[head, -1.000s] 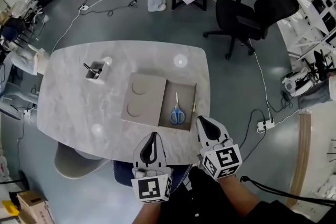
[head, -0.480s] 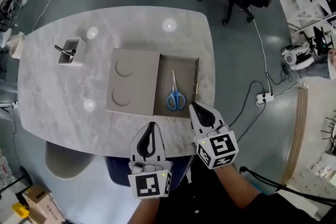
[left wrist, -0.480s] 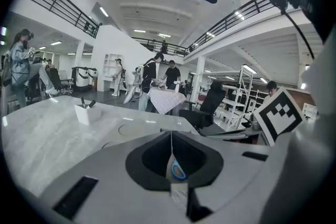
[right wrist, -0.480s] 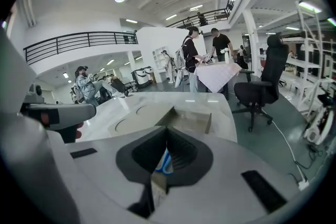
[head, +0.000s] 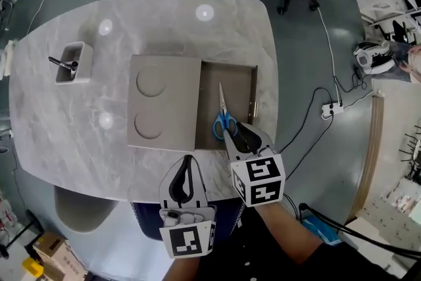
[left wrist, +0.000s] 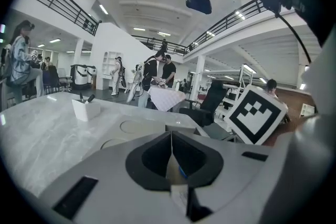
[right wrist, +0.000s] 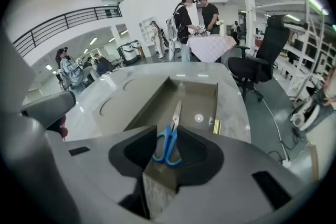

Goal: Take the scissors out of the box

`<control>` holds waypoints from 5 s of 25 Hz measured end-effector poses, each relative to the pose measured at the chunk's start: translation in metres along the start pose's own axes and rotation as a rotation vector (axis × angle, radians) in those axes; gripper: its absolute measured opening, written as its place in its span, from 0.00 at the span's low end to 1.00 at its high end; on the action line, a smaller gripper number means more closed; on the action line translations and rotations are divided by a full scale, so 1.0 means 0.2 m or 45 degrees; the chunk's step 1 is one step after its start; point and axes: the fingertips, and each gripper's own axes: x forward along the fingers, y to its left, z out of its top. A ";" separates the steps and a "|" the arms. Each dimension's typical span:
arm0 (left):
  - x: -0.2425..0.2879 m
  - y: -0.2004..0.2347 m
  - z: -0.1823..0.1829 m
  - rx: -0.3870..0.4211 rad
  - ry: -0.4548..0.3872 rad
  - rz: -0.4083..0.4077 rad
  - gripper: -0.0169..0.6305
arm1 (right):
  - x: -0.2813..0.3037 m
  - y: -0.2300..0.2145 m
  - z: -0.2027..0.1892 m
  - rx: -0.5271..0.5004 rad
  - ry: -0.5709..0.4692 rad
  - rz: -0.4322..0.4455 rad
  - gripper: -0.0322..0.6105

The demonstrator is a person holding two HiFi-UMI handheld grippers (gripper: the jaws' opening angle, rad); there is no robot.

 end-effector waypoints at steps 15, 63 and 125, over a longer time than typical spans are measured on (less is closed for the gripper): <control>0.07 0.12 0.04 0.016 -0.022 0.001 0.05 | 0.20 0.04 -0.17 -0.096 0.346 -0.057 0.27; 0.05 -0.19 0.18 0.044 -0.033 0.005 0.05 | -0.23 -0.04 0.23 -0.618 0.070 -0.013 0.17; -0.88 -0.58 1.32 0.185 -0.725 0.141 0.05 | -1.97 0.37 0.97 -0.548 -1.338 0.123 0.17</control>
